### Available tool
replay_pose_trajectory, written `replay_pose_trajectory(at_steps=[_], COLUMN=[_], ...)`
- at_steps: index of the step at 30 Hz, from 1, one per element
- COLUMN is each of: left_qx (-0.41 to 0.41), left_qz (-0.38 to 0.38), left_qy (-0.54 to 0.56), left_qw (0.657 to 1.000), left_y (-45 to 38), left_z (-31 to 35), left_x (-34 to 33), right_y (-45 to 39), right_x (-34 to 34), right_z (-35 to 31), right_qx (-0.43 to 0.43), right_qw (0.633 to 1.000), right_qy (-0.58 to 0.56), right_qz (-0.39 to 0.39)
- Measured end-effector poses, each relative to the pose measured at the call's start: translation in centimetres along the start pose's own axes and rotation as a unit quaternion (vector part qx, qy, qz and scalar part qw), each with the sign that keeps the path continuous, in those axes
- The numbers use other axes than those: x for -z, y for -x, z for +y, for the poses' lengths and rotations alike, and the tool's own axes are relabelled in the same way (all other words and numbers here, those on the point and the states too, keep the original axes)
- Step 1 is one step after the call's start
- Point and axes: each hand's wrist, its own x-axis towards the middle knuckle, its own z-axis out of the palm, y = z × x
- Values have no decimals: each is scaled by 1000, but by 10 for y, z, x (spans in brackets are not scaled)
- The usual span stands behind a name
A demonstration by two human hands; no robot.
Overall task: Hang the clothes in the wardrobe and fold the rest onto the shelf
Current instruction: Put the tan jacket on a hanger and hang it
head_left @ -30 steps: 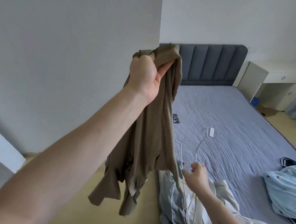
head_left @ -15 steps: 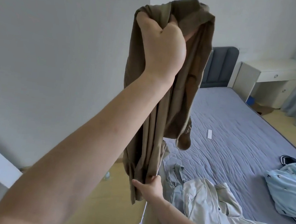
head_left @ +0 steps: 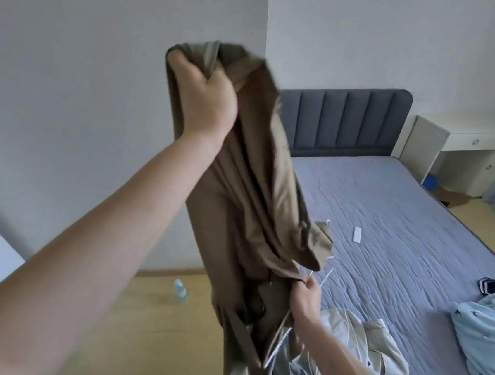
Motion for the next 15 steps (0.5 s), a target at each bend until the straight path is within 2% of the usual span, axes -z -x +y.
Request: replay_pose_trajectory(at_steps=[6,9,11,13,15], left_qx=[81,187,253,329,316], left_qz=[20,-18,-160,-348,-493], left_qy=[-147,-259,-344,-300,-246], left_qw=[986,947,890,825,772], left_y=[-11,14,40,73,112], left_z=[-115,-153,-157,-144,-126], left_x=[91,127,138,133,122], right_y=[0,7,15,23,29], right_x=[57,69,71,69,61], right_z=[-75,-121,-146,-163,-170], right_qx=[107,124,121,122,128], right_qw=[991,982,973,961,947], right_qy=[-16,6,25,53,99], right_qz=[-77,-145,-194,-241,-278])
